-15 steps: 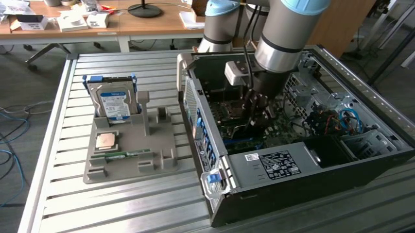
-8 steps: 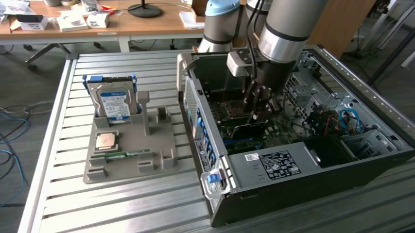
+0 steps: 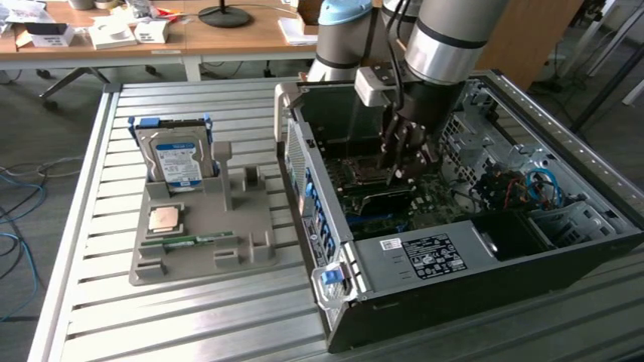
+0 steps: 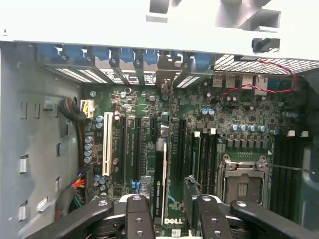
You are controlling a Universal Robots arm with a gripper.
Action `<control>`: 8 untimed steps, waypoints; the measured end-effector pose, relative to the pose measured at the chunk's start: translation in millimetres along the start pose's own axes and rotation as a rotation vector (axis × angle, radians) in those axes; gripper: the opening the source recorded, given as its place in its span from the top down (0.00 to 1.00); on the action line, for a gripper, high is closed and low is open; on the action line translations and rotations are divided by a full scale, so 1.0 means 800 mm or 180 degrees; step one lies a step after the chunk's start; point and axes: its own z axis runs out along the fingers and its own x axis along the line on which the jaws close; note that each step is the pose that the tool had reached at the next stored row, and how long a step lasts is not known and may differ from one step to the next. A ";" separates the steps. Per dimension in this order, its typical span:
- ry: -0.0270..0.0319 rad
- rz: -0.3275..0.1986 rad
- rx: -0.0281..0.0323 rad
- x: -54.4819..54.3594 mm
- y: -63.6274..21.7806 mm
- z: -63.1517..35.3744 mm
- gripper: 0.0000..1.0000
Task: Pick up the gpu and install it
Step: 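Insert the gpu into the slot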
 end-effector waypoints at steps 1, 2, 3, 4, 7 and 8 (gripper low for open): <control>0.0000 0.0000 0.0000 0.000 0.000 -0.002 0.60; 0.0000 0.0000 0.0000 0.000 0.000 -0.003 0.60; 0.0000 0.0000 0.0000 0.000 0.000 -0.005 0.60; 0.0000 0.0000 0.0000 0.000 0.000 -0.007 0.60; 0.0000 0.0000 0.0000 -0.001 0.000 -0.012 0.60; 0.0000 0.0000 0.0000 -0.001 0.000 -0.014 0.60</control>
